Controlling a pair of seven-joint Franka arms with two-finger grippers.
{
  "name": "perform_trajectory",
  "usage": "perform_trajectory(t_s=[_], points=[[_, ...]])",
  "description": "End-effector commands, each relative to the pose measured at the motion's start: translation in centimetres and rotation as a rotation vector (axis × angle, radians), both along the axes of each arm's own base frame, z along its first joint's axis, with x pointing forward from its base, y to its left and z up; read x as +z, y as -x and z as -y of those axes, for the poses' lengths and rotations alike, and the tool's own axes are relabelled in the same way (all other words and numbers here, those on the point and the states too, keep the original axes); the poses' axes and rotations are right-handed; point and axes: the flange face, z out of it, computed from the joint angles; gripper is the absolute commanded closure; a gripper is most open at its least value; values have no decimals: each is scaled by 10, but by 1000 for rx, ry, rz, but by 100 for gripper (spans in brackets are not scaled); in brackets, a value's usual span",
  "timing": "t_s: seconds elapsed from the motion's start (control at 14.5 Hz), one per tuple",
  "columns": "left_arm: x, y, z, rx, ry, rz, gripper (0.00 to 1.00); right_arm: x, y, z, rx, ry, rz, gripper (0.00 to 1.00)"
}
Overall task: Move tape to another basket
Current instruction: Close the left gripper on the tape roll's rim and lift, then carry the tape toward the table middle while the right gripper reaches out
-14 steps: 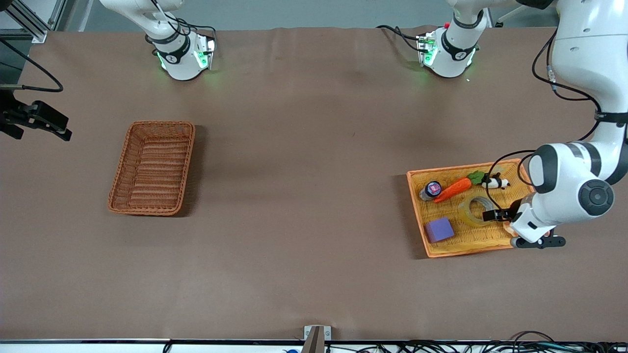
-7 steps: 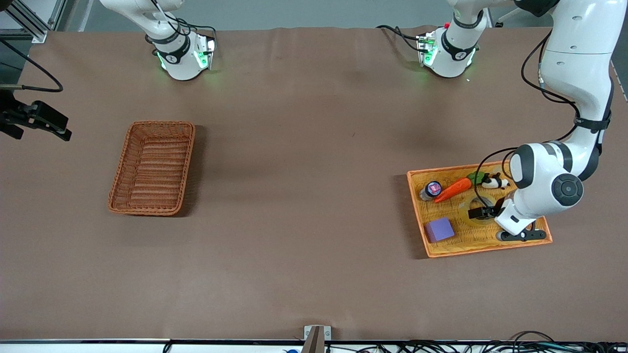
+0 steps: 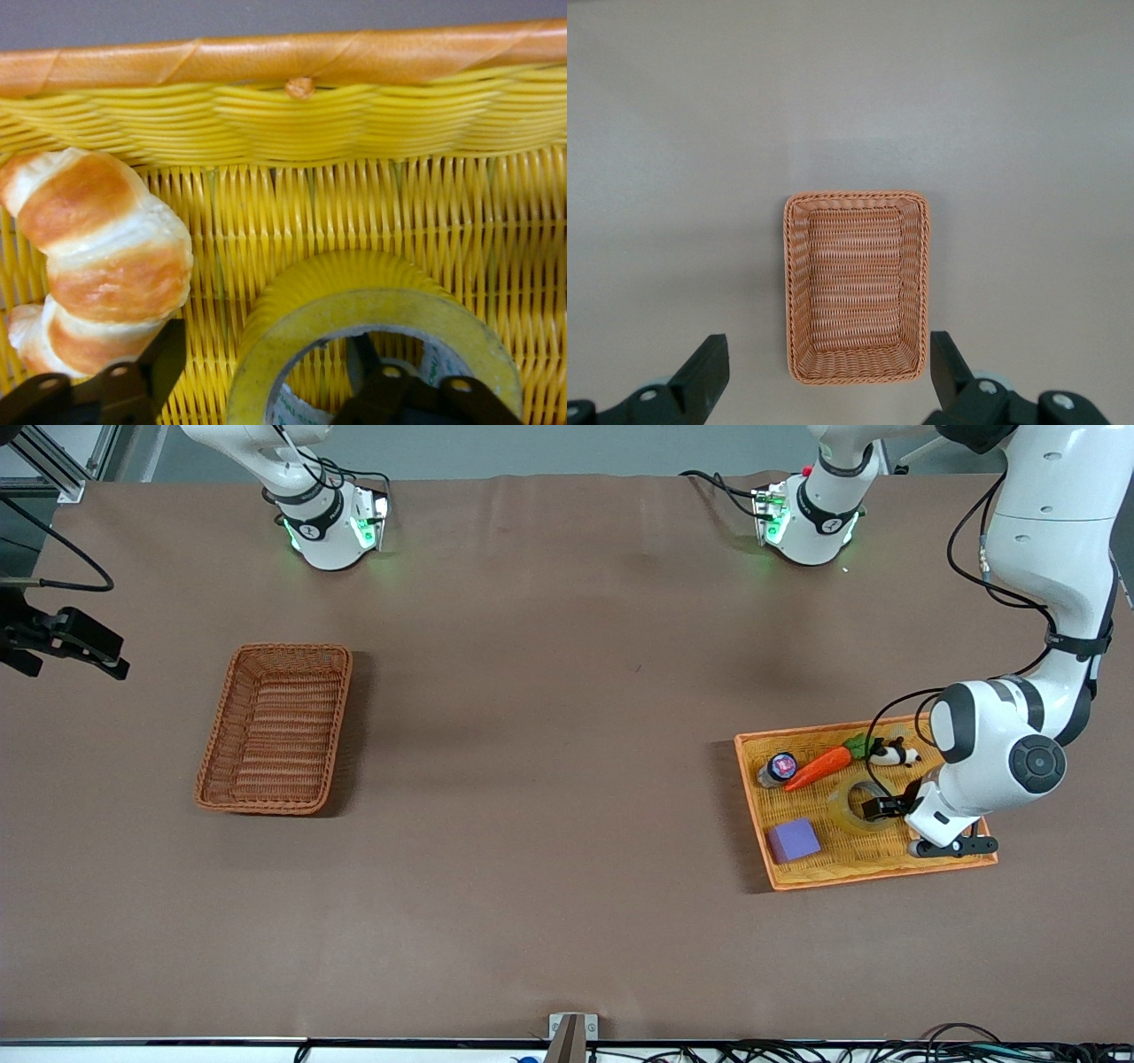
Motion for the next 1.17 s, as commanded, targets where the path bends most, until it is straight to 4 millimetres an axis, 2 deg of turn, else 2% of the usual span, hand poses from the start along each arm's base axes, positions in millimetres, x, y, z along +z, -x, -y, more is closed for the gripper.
perform_trajectory(t_s=[0.0,0.14,0.28,0.41,0.55,0.69,0.83,0.97,1.1], points=[[8,9,1,-3,-15,15,84,2,4,2,2,-21,1,0],[11,10,1,-3,-15,17,86,2,4,3,0,-21,2,0],[20,14,1,-6,-17,12,98,1,4,3,0,-21,-1,0],[50,15,3,-19,-19,-10,100,1,4,2,0,-21,-1,0],[103,5,18,-40,-21,14,100,1,4,3,0,-21,-1,0],[154,-3,49,-87,-9,13,100,1,4,3,0,-21,-2,0],[185,-7,101,-137,18,-2,99,1,4,2,2,-21,-2,0],[198,-4,160,-141,45,7,99,2,5,1,1,-21,-4,0],[190,8,214,-145,50,-9,99,2,5,3,-2,-21,-4,0]])
